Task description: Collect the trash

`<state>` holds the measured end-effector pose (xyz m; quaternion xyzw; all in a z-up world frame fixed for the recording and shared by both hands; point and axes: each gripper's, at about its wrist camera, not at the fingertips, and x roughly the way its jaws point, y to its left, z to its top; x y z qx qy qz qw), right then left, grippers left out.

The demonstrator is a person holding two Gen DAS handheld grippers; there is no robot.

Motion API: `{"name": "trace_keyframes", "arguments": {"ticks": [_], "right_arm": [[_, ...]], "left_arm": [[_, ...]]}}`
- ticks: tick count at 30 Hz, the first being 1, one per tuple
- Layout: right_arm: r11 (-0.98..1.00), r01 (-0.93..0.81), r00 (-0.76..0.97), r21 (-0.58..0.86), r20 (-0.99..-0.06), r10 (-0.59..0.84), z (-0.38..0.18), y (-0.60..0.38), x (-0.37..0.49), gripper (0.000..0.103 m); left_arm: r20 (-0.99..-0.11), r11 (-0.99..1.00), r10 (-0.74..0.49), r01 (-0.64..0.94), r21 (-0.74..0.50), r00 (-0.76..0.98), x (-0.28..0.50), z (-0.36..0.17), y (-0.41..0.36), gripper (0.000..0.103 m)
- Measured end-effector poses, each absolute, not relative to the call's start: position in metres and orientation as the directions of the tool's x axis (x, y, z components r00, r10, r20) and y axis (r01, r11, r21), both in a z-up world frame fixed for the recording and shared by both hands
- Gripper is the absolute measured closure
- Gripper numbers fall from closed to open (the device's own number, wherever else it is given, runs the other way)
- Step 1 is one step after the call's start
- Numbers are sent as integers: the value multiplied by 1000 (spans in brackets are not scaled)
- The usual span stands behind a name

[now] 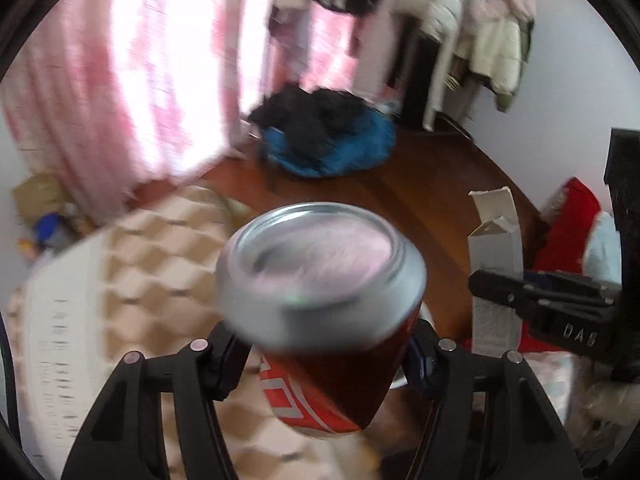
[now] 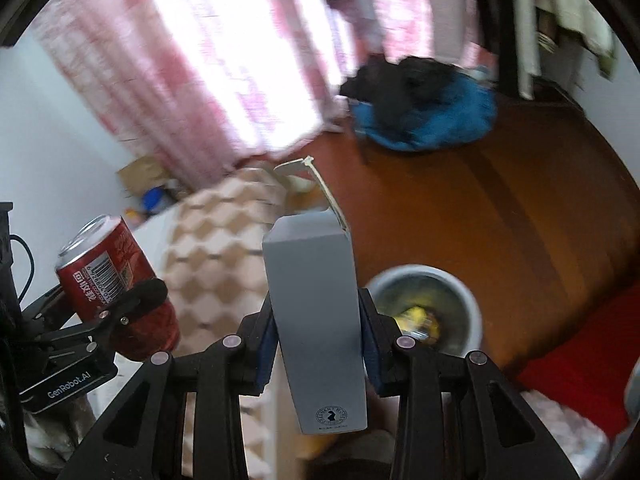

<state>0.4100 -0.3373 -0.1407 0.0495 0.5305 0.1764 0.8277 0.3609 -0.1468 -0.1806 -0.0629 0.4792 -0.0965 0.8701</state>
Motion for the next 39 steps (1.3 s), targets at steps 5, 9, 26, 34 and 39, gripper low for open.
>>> {"name": "trace_keyframes", "arguments": {"ticks": [5, 9, 26, 34, 39], "right_arm": [[954, -119, 287, 275, -910, 298, -203, -415, 434, 65], [950, -13, 180, 311, -934, 308, -274, -448, 458, 65], [977, 99, 5, 189, -982, 189, -404, -483, 482, 0], [991, 78, 64, 105, -993, 101, -351, -481, 441, 0], [988, 68, 121, 140, -984, 131, -295, -482, 410, 0]], "left_arm": [[-872, 951, -309, 128, -281, 381, 407, -237, -208, 43], [-907, 942, -334, 101, -319, 255, 447, -288, -231, 43], [-969, 989, -141, -18, -147, 203, 443, -335, -245, 7], [-952, 997, -64, -14, -72, 299, 399, -288, -242, 0], [-927, 996, -80, -1, -86, 365, 365, -239, -239, 0]]}}
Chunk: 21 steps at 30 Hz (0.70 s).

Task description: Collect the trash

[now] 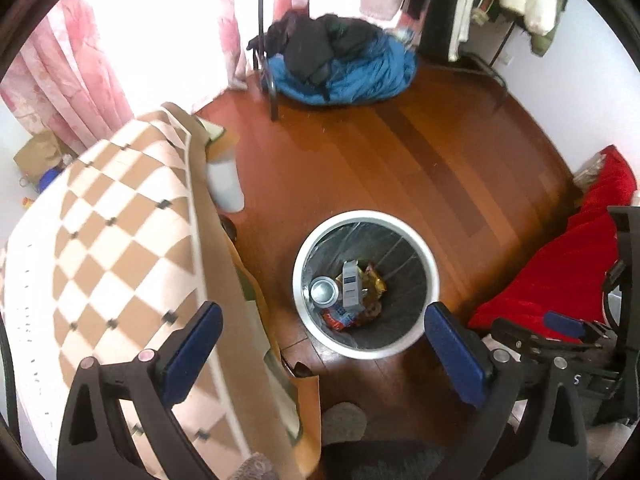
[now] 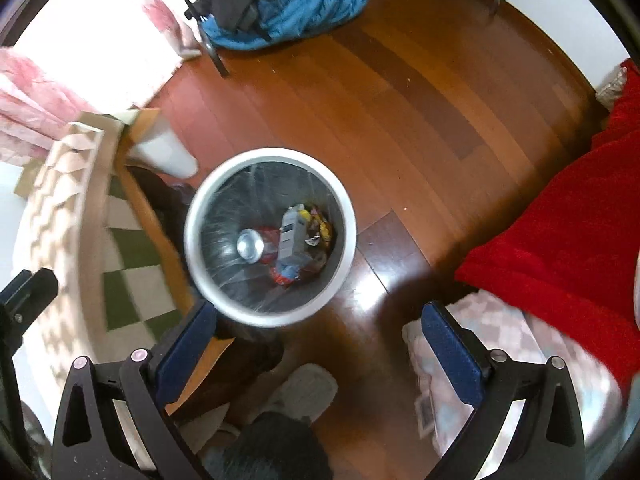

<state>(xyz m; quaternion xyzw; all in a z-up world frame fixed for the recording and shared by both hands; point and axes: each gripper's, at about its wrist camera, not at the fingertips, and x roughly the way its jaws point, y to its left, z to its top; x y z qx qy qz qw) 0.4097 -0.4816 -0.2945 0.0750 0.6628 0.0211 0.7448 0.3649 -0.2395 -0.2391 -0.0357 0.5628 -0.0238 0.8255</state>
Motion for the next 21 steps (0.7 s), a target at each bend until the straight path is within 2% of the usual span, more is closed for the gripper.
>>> {"name": "trace_keyframes", "arguments": {"ticks": [13, 21], "right_arm": [[962, -22, 289, 273, -919, 268, -130, -474, 305, 0], [936, -92, 370, 341, -861, 350, -45, -477, 252, 0]], "left_arm": [[-849, 981, -192, 97, -166, 493, 274, -109, -229, 0], [-795, 964, -263, 127, -232, 547, 226, -55, -217, 0]]}}
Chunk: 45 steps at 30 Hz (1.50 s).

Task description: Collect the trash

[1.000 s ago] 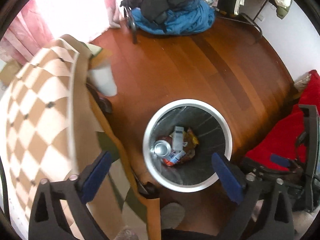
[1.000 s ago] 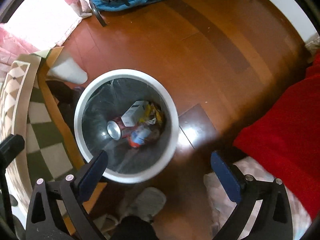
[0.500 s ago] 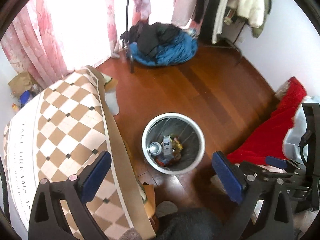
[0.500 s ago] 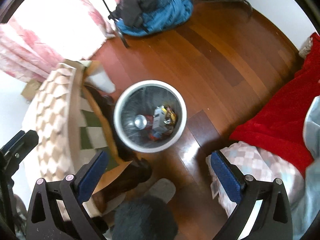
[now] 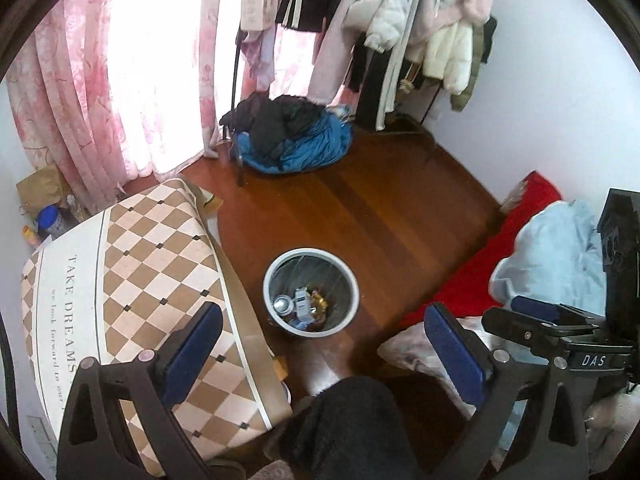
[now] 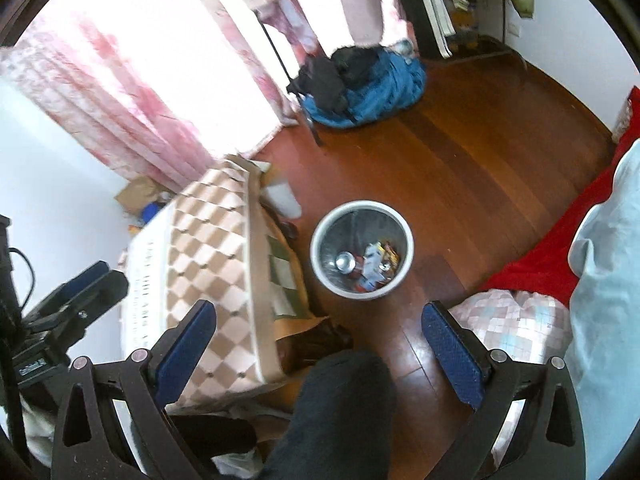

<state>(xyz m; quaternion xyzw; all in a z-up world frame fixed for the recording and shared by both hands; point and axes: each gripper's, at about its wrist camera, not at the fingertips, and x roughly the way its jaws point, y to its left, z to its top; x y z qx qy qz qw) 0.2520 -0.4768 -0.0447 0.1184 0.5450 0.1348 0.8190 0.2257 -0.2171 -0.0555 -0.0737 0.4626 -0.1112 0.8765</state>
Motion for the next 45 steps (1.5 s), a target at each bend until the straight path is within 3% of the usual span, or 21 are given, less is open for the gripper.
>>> {"name": "trace_keyframes", "arguments": {"ticks": [16, 45], "right_arm": [[895, -216, 395, 390, -804, 445, 36, -454, 191, 0], [894, -241, 353, 377, -824, 443, 29, -438, 200, 0]], "left_arm": [[-758, 942, -330, 140, -306, 562, 181, -20, -201, 0], [-764, 936, -340, 116, -334, 549, 177, -20, -188, 0]]}}
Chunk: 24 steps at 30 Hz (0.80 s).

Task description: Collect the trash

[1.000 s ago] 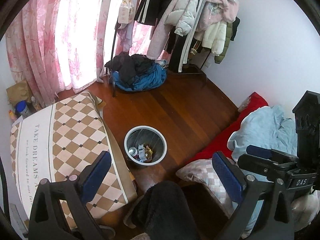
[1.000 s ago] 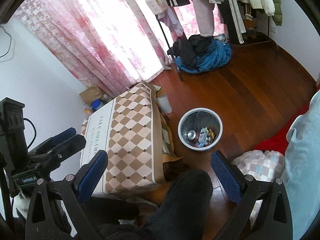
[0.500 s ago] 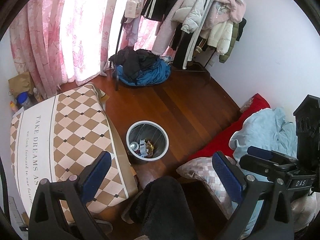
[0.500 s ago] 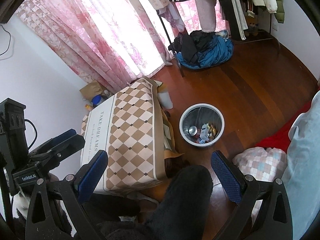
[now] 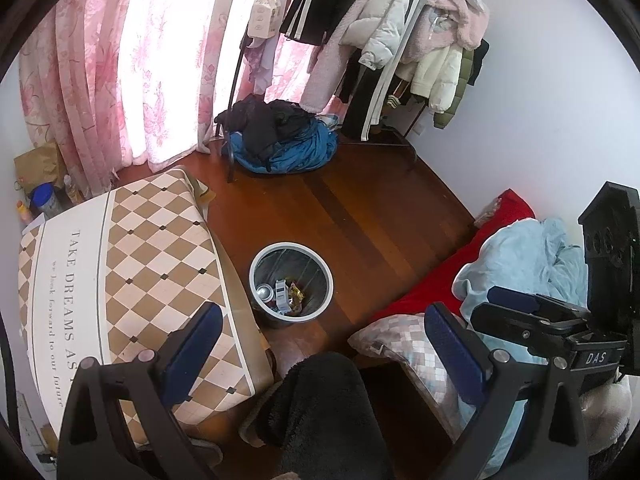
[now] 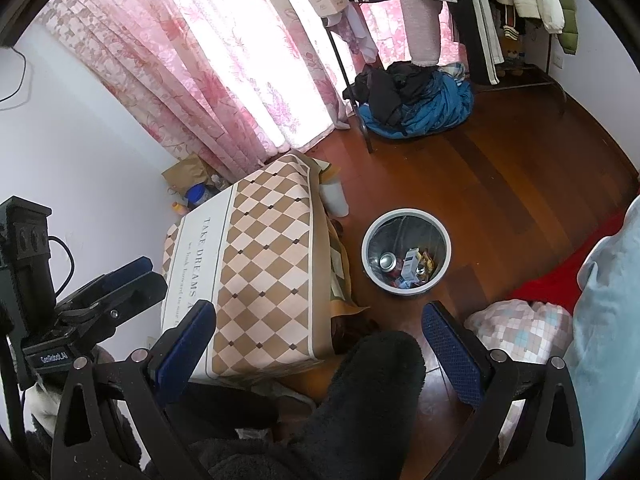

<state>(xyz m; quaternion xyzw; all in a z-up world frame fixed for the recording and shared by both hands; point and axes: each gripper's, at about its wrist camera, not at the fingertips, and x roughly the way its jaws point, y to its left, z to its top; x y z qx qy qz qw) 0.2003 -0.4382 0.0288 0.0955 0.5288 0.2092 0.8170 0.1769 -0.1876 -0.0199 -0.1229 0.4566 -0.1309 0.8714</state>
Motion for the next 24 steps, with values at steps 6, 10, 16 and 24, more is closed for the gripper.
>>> {"name": "trace_keyframes", "arguments": {"ticks": [6, 10, 16, 24], "right_arm": [[890, -250, 345, 381, -824, 449, 28, -437, 199, 0], [890, -254, 339, 379, -827, 449, 29, -437, 199, 0], [890, -255, 340, 378, -827, 448, 29, -436, 198, 0], [887, -262, 334, 380, -827, 452, 32, -434, 198, 0]], "left_arm": [[-757, 931, -354, 127, -344, 549, 174, -18, -186, 0], [-754, 928, -362, 131, -350, 548, 173, -17, -186, 0], [-751, 924, -373, 140, -357, 545, 170, -16, -188, 0], [-747, 923, -371, 133, -360, 551, 167, -14, -184, 0]]}}
